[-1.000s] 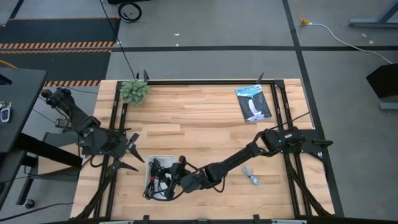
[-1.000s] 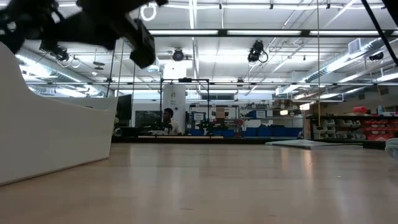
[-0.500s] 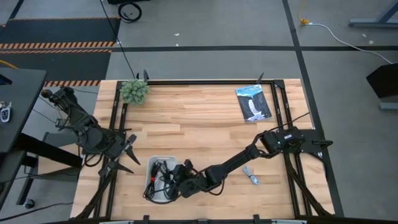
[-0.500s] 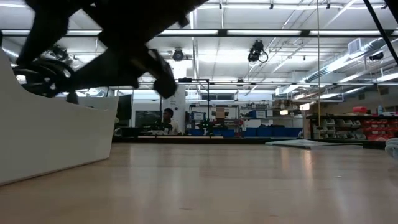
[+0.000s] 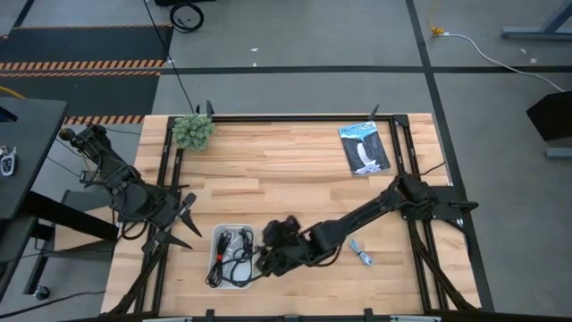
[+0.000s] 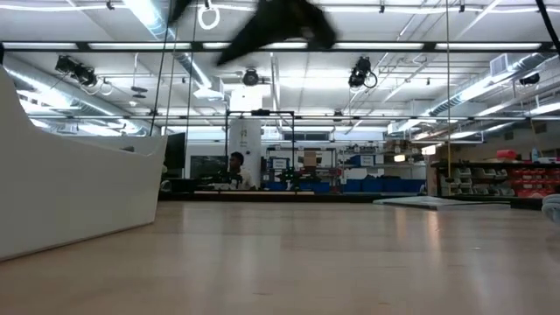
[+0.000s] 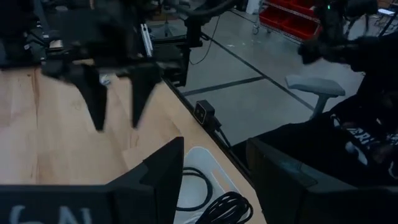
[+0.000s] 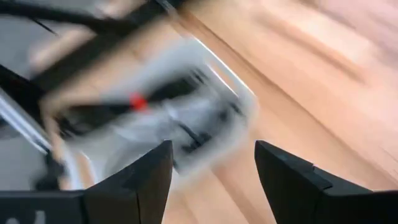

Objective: Pick and place USB-C Cables
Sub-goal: Put the gray charger cable into the white bin

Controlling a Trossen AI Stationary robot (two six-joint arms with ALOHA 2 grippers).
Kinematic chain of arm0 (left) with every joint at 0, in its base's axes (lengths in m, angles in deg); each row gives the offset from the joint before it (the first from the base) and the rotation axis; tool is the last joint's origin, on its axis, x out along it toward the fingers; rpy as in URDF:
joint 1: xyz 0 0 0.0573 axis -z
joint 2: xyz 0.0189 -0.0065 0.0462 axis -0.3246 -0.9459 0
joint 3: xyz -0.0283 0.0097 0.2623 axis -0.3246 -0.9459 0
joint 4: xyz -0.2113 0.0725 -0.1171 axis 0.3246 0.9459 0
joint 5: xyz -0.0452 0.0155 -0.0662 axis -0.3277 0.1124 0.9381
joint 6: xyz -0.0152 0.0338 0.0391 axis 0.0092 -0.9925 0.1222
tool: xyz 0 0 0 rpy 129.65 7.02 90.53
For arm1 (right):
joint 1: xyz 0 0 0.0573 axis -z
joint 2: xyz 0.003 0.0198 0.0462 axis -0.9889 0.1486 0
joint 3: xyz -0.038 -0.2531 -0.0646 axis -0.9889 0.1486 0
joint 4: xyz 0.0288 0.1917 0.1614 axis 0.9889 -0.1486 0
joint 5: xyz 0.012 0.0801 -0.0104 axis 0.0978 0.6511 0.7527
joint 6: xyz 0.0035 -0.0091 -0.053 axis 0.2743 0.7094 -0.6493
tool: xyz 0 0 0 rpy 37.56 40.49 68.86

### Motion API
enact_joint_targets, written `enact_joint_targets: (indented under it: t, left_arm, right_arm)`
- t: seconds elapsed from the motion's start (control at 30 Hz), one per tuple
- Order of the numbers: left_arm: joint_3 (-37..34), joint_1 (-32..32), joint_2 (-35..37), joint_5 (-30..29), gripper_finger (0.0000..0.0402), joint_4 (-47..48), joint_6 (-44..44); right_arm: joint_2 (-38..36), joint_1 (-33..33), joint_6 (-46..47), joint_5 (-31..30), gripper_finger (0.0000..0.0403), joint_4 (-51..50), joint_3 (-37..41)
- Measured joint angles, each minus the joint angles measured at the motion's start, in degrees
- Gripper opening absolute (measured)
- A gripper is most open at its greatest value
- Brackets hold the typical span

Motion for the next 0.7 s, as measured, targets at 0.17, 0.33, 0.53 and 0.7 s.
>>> enact_joint_targets:
  t: [0.17, 0.33, 0.53, 0.7]
  left_arm:
    - [0.0, 0.0, 0.0, -1.7, 0.0183, 0.9, 0.0]
    - [0.0, 0.0, 0.0, -2.6, 0.0183, 1.9, 1.1]
    - [0.0, 0.0, 0.0, -2.6, 0.0183, 2.1, 1.5]
    - [0.0, 0.0, 0.0, -2.6, 0.0183, 2.1, 2.1]
  right_arm:
    - [-3.5, -1.0, 16.2, 6.2, 0.0234, -25.9, 0.0]
    - [-3.5, -3.0, 26.5, 18.4, 0.0233, -48.5, 0.5]
    - [-5.1, -6.5, 29.0, 30.7, 0.0219, -52.3, 6.8]
    - [-7.8, -9.1, 33.5, 33.7, 0.0203, -47.4, 13.3]
